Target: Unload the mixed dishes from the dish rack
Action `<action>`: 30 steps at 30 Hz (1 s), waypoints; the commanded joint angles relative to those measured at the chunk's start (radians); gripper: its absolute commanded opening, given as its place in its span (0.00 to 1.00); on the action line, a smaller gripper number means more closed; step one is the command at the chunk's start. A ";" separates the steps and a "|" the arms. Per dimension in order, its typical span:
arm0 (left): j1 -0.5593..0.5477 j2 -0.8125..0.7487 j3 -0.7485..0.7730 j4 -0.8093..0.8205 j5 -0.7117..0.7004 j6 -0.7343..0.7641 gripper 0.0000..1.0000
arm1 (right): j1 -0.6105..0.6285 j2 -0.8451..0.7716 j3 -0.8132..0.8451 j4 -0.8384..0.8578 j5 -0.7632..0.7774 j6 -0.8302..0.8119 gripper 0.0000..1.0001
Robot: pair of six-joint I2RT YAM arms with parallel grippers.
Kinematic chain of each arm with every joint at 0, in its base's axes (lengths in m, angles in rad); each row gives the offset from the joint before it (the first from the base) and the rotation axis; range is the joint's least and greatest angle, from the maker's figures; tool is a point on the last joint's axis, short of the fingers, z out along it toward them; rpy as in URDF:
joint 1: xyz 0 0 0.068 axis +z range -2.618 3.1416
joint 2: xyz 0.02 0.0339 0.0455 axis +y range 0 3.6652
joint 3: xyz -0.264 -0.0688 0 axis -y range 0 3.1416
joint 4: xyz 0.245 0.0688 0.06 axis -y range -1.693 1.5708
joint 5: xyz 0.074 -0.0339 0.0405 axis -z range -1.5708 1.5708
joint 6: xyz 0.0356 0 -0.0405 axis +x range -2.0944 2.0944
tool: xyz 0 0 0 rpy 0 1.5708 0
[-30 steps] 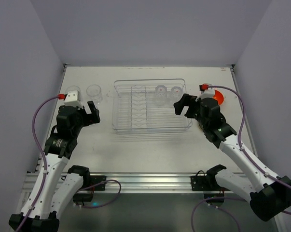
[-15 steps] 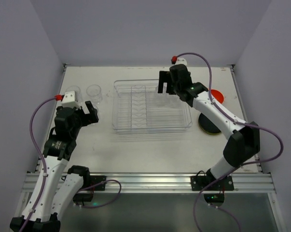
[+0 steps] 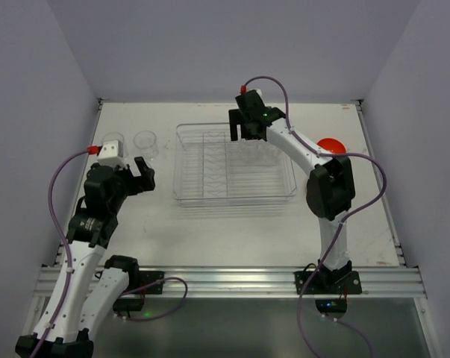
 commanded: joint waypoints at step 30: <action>0.007 0.033 -0.013 0.053 0.080 0.016 1.00 | 0.010 0.121 0.062 -0.028 0.029 0.043 0.77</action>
